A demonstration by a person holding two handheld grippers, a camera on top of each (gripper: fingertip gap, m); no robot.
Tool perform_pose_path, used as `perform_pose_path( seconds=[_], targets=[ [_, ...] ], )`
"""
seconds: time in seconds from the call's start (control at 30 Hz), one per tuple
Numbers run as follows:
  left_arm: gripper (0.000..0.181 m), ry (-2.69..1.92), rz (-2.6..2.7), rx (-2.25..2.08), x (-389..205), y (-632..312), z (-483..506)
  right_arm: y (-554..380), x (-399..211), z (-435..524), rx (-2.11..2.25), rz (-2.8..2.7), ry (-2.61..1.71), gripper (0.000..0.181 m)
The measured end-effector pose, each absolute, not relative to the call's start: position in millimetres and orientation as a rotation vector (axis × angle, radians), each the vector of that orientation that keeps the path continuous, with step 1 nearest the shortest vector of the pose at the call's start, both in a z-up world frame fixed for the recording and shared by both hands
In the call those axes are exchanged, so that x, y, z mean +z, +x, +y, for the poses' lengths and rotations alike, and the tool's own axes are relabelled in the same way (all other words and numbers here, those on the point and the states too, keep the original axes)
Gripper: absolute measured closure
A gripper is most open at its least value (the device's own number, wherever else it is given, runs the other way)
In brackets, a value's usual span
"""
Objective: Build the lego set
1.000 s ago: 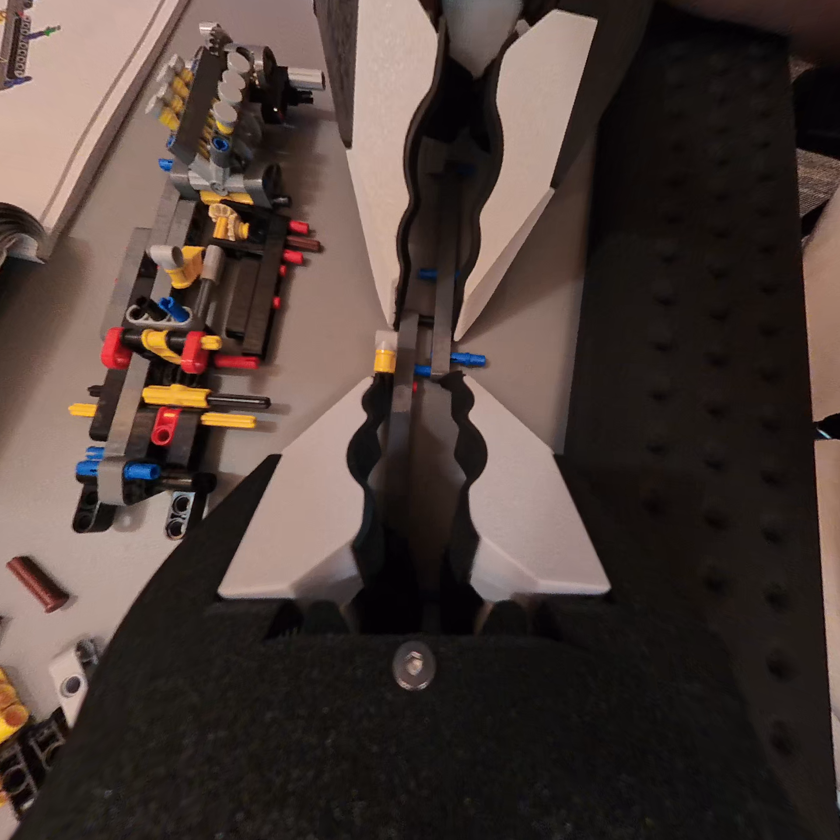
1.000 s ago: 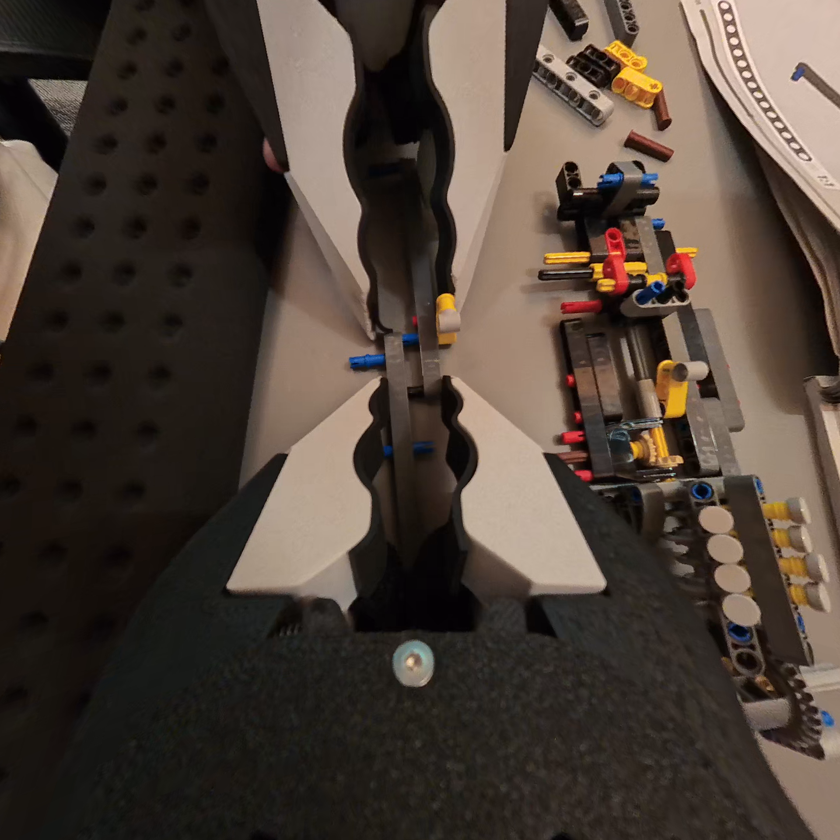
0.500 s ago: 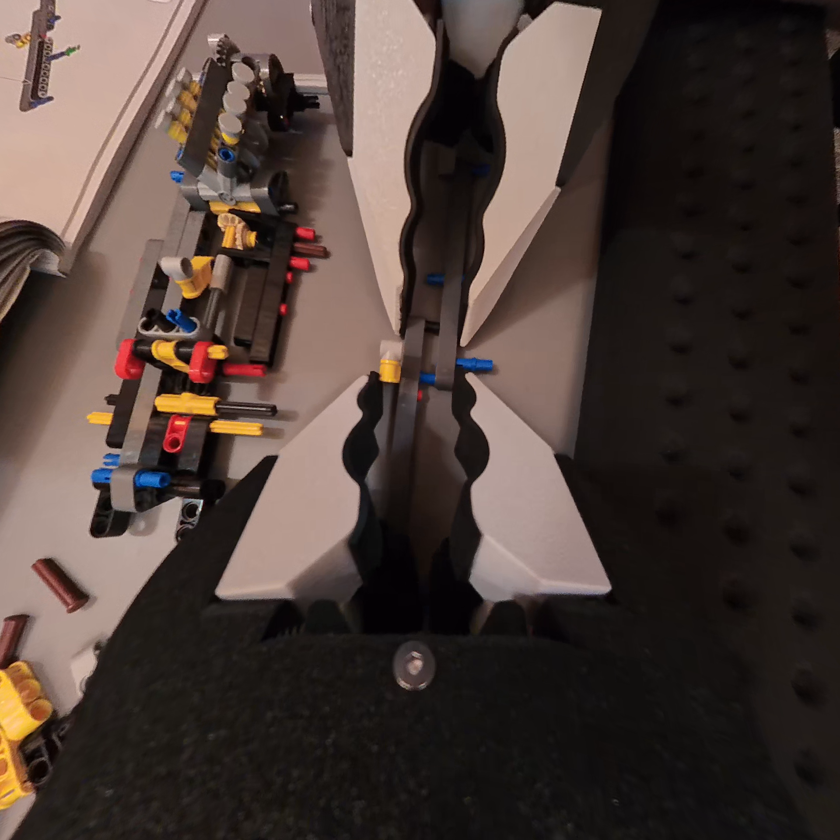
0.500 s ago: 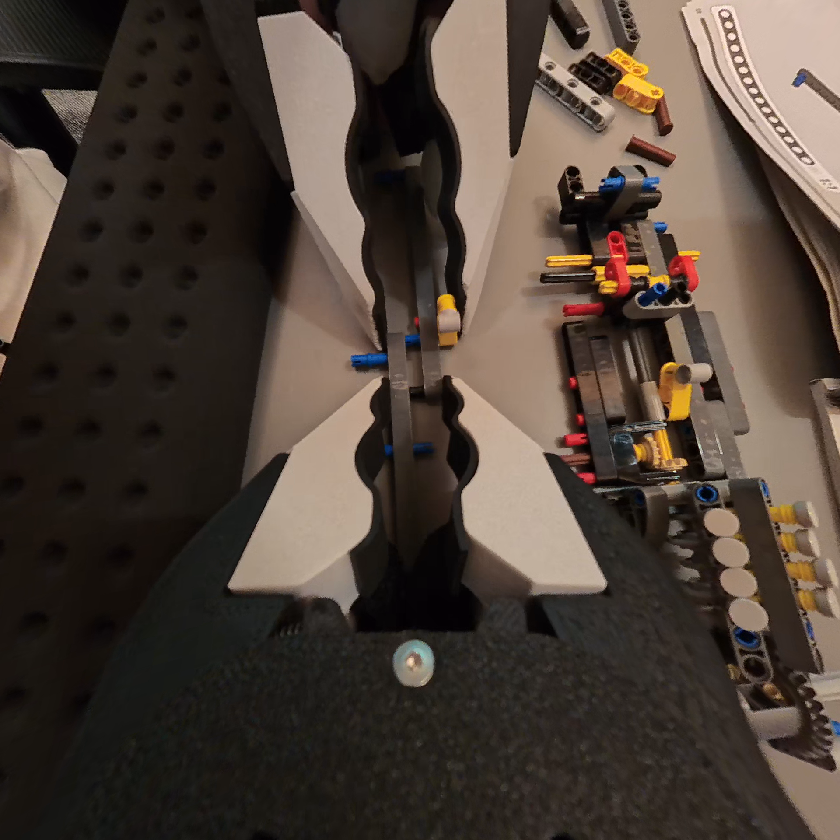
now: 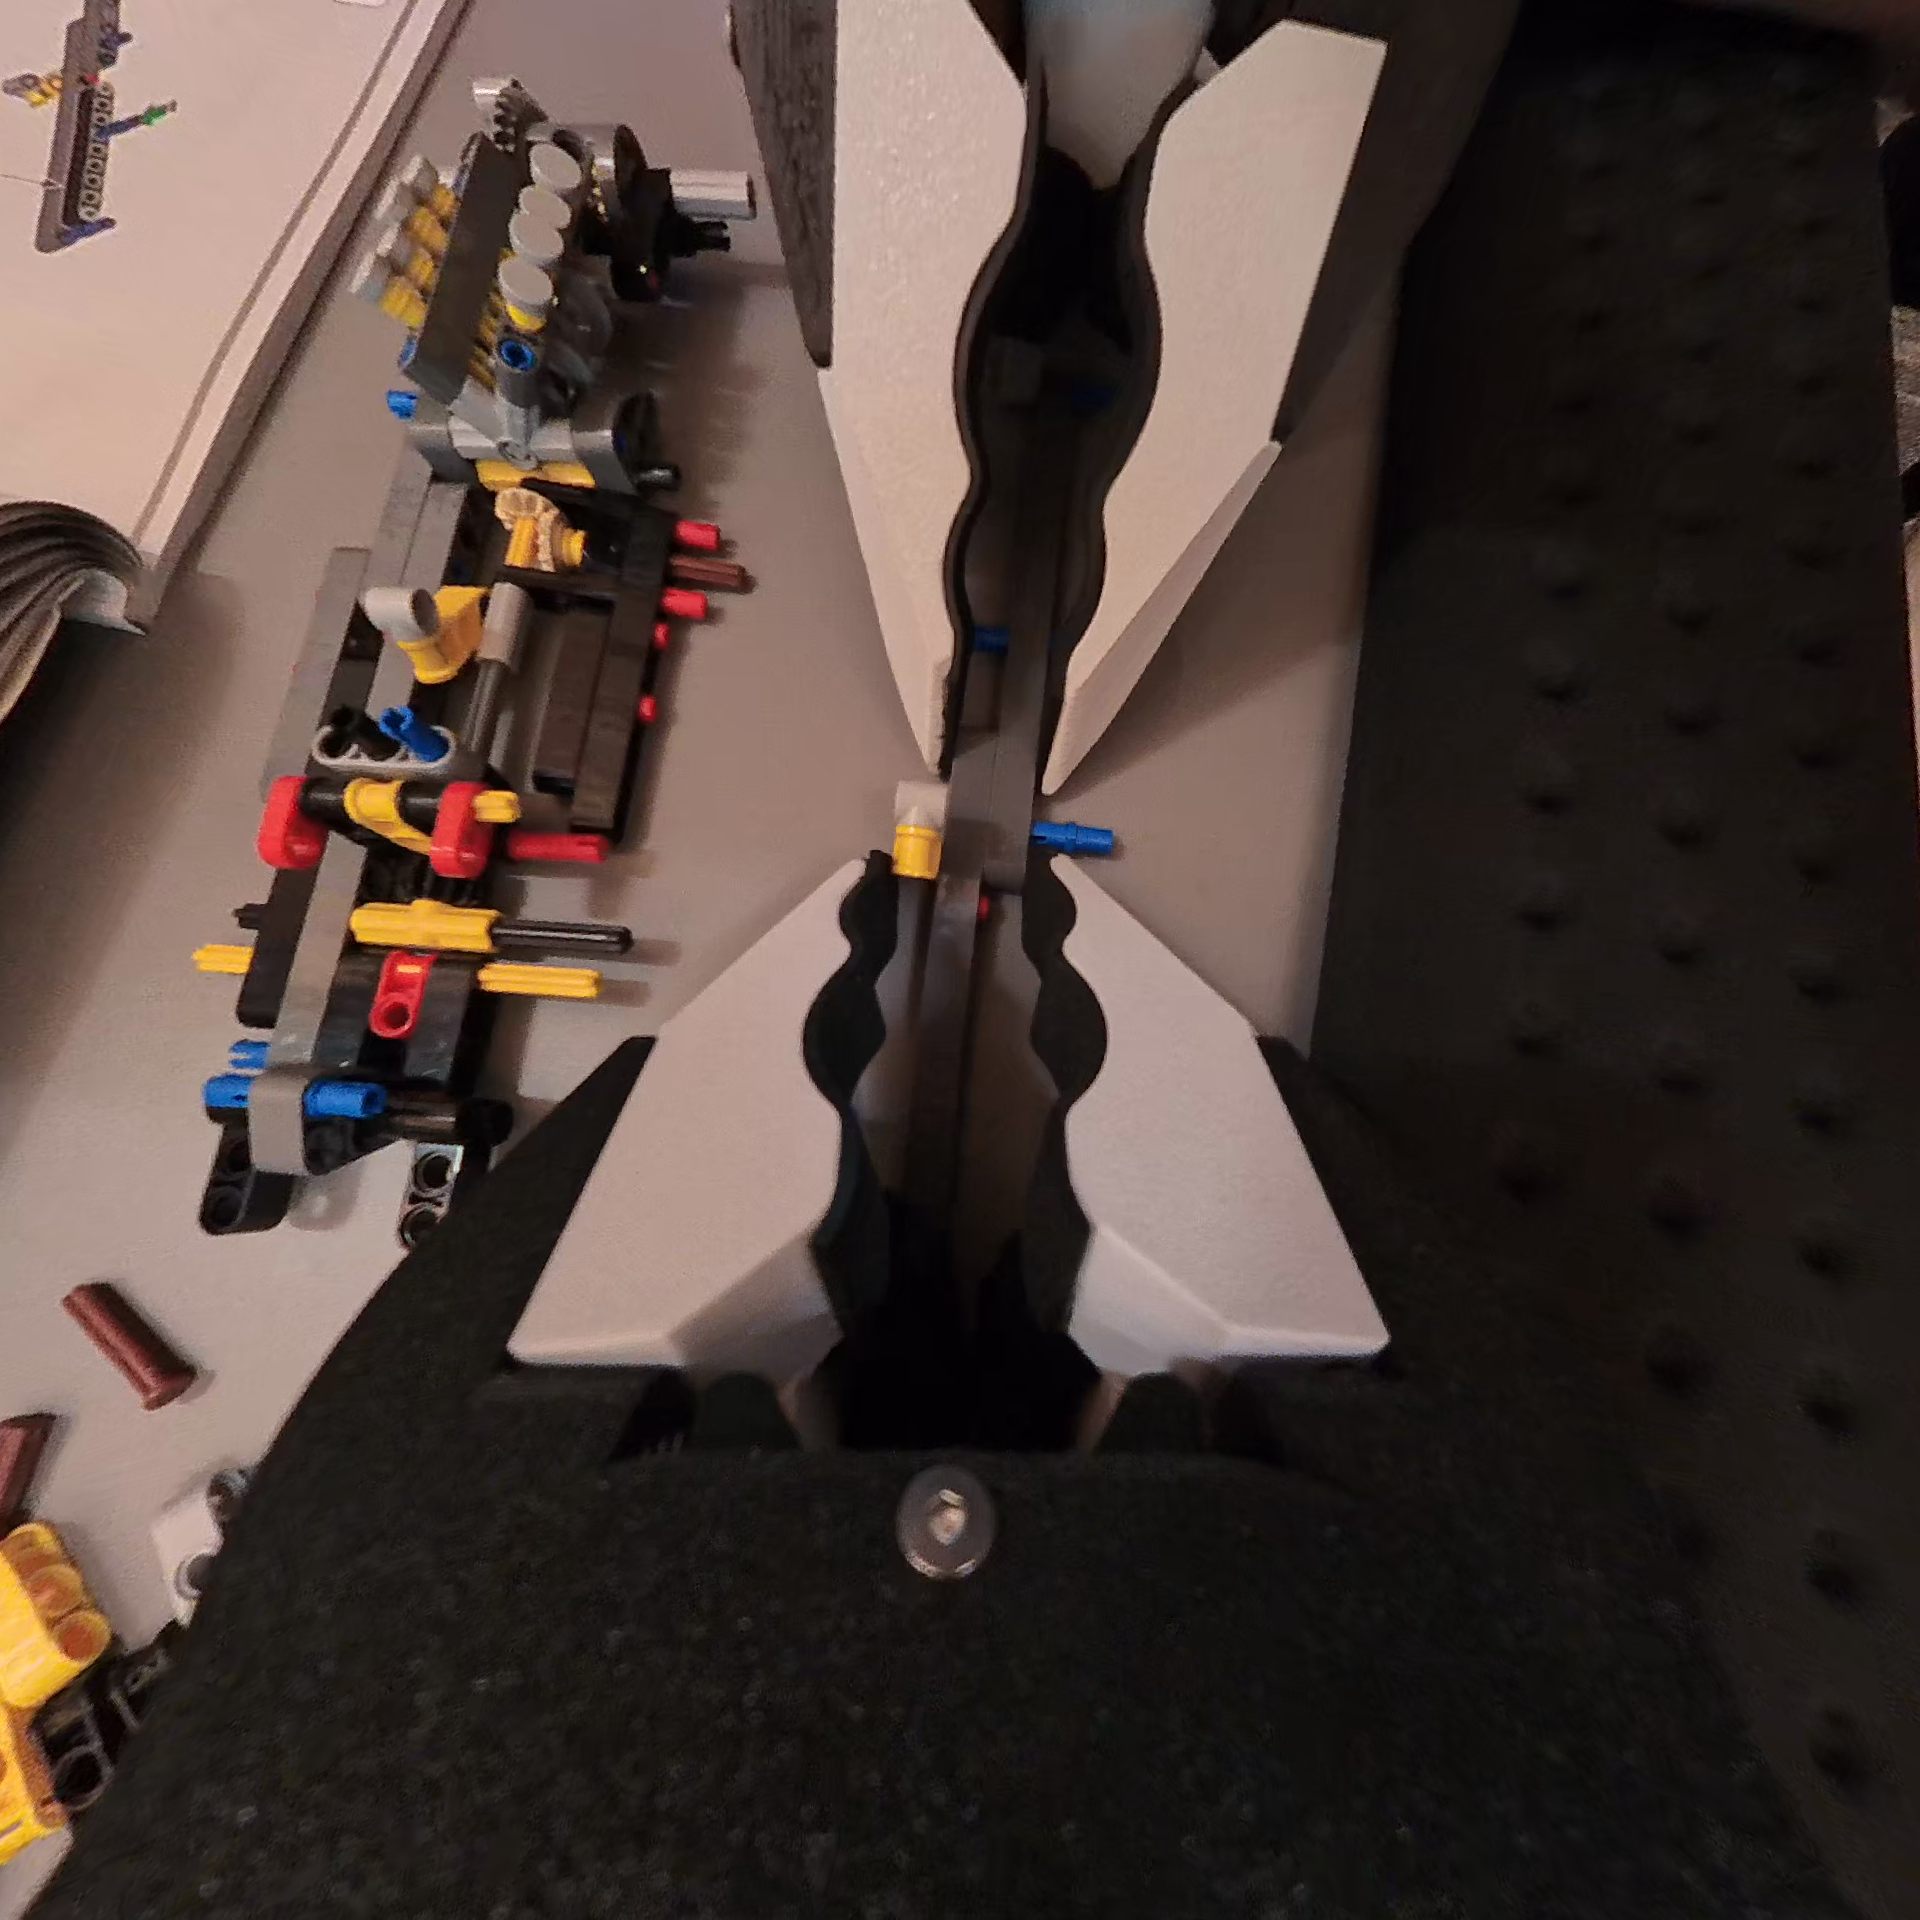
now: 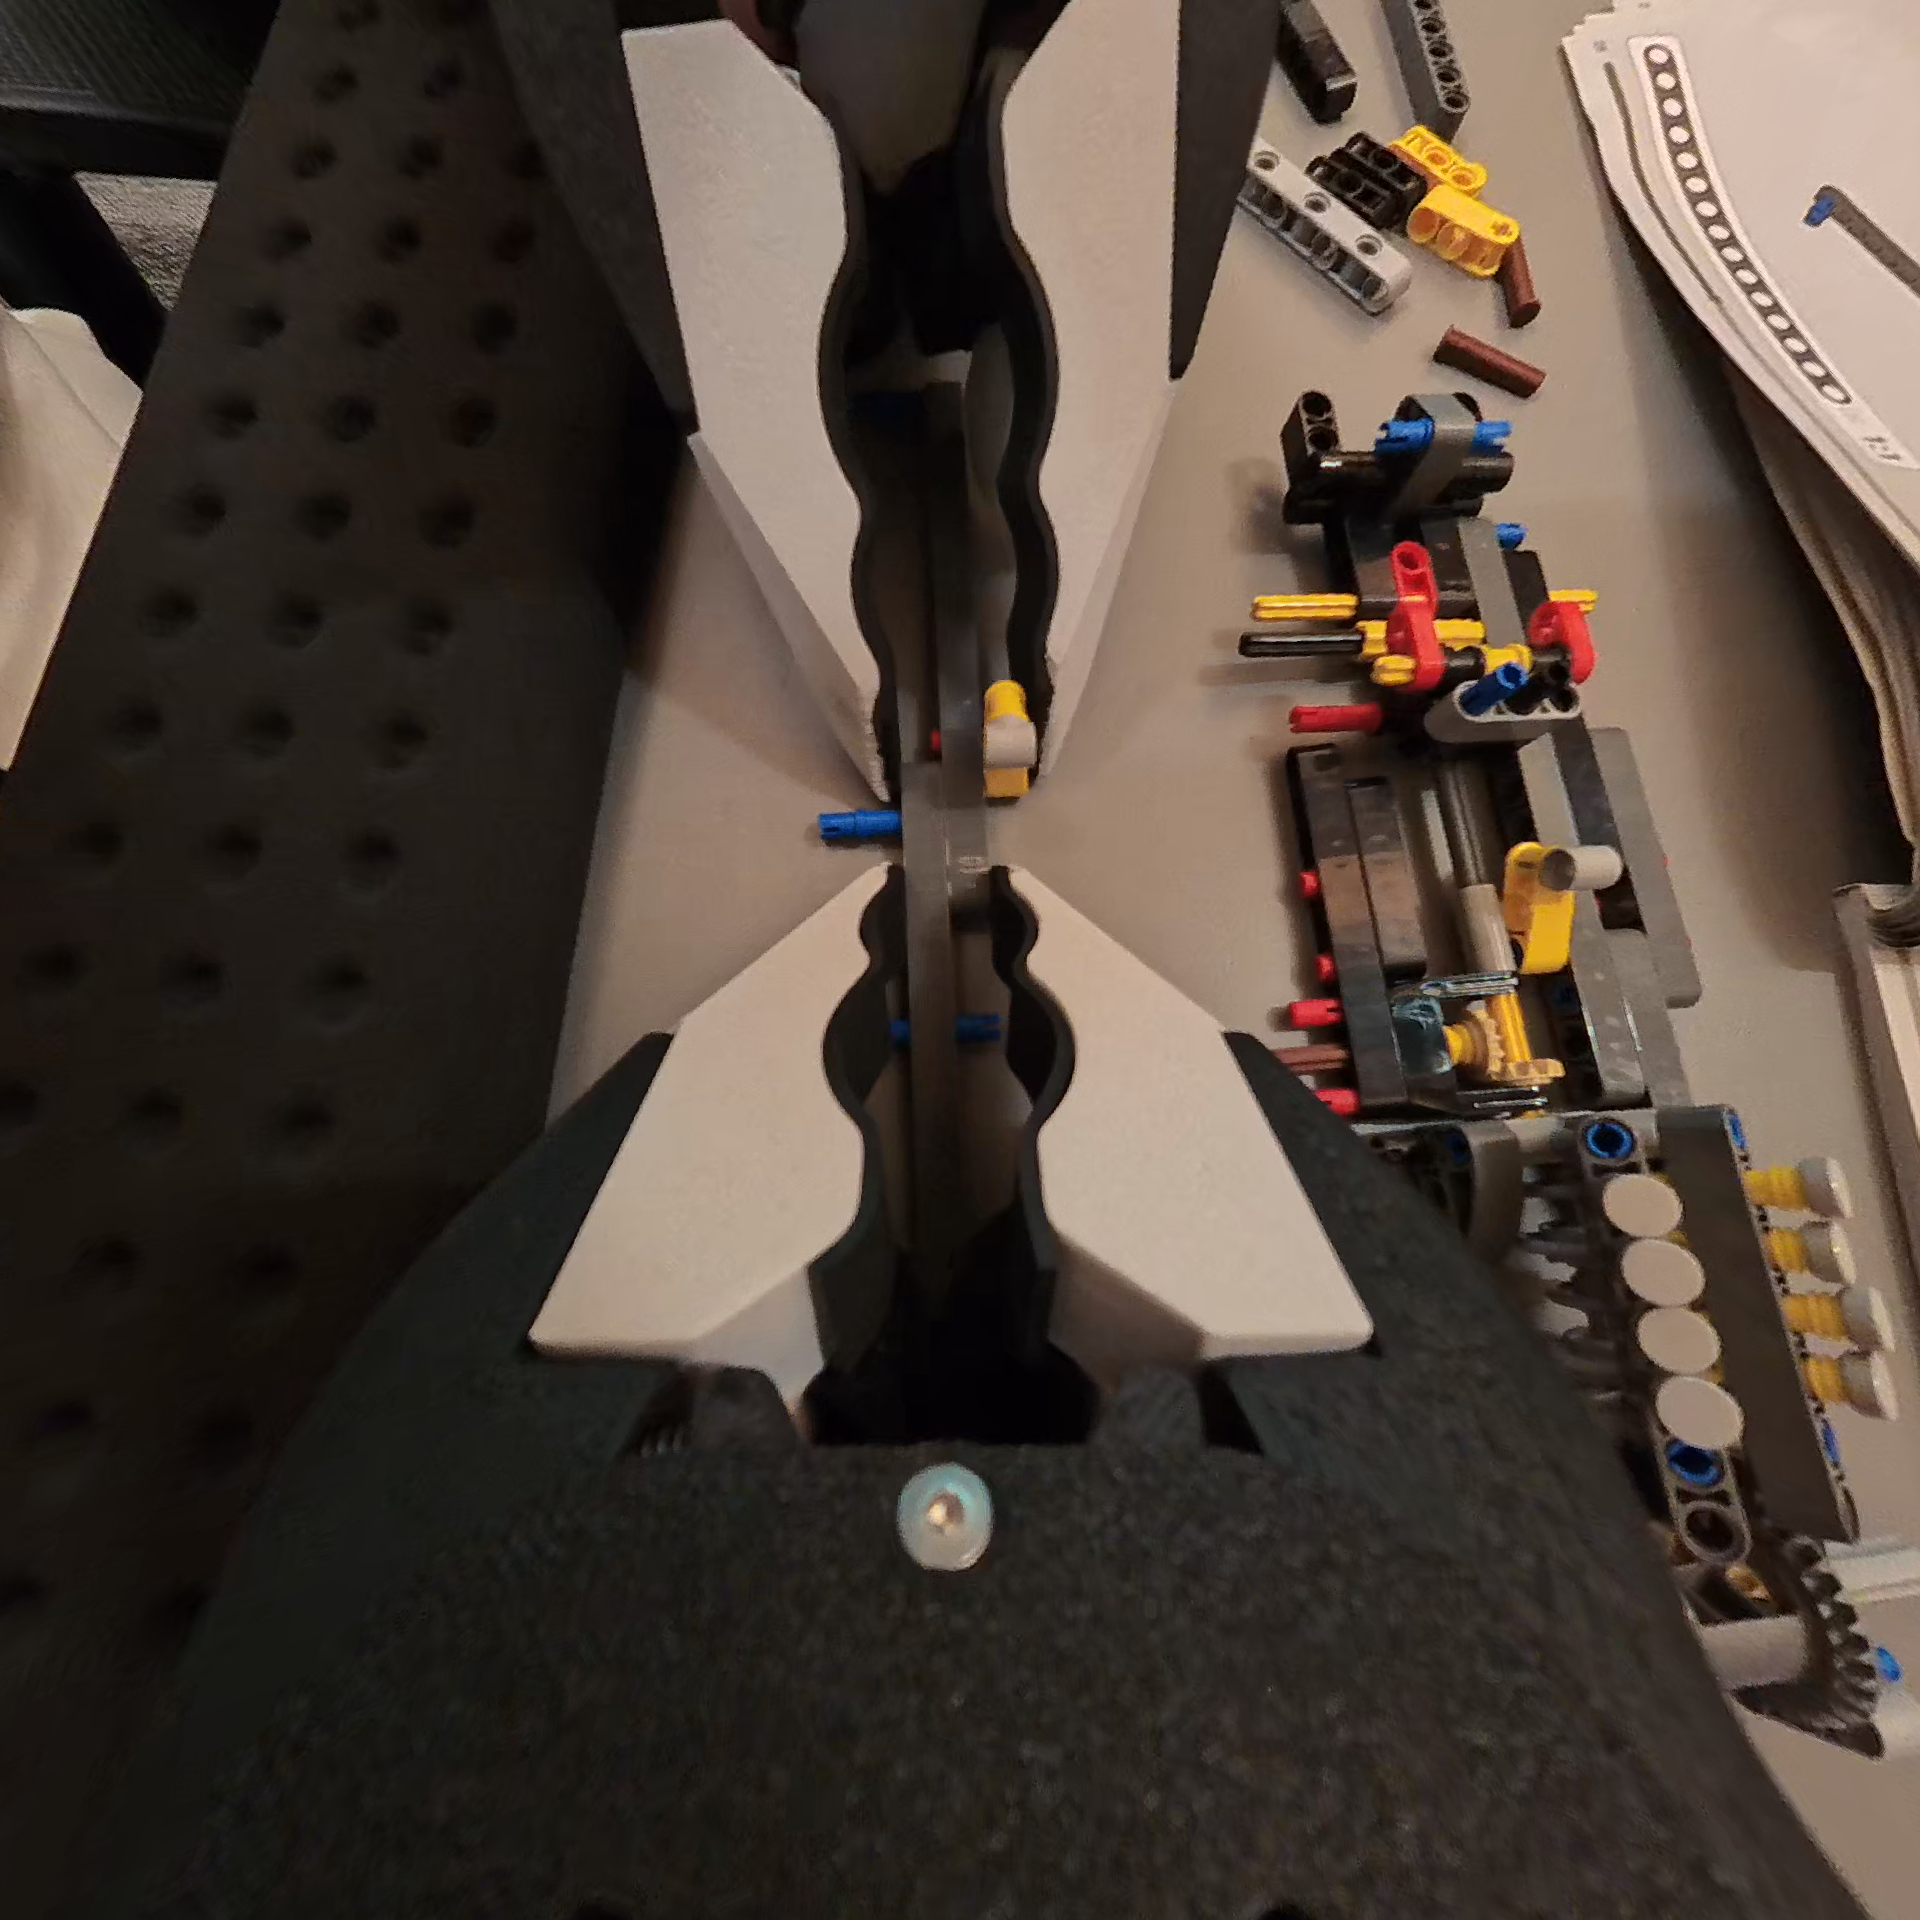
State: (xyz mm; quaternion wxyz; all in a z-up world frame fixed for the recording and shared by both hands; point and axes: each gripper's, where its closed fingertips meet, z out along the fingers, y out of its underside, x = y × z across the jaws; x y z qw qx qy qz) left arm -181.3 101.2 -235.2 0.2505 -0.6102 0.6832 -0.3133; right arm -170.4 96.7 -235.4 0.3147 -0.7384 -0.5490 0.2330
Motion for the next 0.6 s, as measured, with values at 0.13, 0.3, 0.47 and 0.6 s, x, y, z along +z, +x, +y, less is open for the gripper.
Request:
perform_pose_path(
  seconds=[0.13, 0.3, 0.47, 0.6],
  targets=[
    [0.152, -1.671, 1.873, -0.895, -234.0, -184.2, 97.5, -169.8, -235.0, 94.0, 0.605, -1.472, -1.94, 0.159],
    [0.154, -1.668, 1.839, -0.895, -226.9, -190.8, 104.0, -170.1, -232.9, 91.2, 0.665, -1.41, -1.973, 0.135],
    [0.174, -1.631, 1.888, -0.848, -235.3, -190.9, 101.1, -175.5, -235.0, 94.8, 0.586, -1.431, -1.957, 0.136],
    [0.174, -1.637, 1.891, -0.862, -235.4, -190.9, 101.0, -175.8, -235.2, 92.5, 0.582, -1.451, -1.963, 0.148]
  ],
)
